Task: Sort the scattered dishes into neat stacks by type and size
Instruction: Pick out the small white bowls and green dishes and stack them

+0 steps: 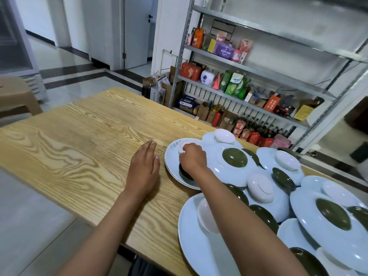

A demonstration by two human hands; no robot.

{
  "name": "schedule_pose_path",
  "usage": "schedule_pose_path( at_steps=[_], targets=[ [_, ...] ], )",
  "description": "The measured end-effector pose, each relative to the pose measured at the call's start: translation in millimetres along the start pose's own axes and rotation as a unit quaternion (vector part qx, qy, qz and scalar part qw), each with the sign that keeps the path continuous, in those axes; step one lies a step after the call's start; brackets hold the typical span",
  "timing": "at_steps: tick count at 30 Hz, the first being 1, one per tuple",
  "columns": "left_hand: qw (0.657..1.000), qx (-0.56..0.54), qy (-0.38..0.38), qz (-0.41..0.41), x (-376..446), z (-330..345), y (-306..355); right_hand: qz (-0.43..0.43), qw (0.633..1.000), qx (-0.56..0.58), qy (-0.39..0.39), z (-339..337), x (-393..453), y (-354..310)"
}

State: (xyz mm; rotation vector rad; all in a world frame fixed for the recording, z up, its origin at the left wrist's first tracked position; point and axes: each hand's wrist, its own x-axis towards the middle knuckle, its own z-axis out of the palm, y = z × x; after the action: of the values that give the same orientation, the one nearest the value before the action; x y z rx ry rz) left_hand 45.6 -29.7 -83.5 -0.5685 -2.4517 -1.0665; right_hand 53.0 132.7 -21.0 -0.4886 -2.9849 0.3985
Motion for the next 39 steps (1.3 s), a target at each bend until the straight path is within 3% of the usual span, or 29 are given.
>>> schedule_pose_path(
  at_steps=[11, 14, 19, 32, 39],
  targets=[
    [1.000, -0.025, 0.007, 0.017, -0.5, -1.0, -1.2, 0.011, 0.998, 0.040, 0.046, 1.8, 6.3, -11.1],
    [0.999, -0.028, 0.014, 0.040, 0.9, -6.5, -5.6, -0.067, 0.993, 0.036, 0.093, 1.9, 5.8, -10.2],
    [0.998, -0.045, 0.033, 0.013, 13.6, -25.0, -26.6, -0.197, 0.971, 0.080, 0.109, 3.1, 3.9, -21.4],
    [0.996, 0.007, 0.049, 0.075, 22.3, -69.0, -81.4, -0.321, 0.928, 0.167, 0.084, 36.7, 2.0, -82.8],
    [0.997, 0.007, 0.060, 0.040, 35.5, -70.1, -94.2, -0.290, 0.949, 0.125, 0.024, 37.7, 9.6, -97.9]
  ],
)
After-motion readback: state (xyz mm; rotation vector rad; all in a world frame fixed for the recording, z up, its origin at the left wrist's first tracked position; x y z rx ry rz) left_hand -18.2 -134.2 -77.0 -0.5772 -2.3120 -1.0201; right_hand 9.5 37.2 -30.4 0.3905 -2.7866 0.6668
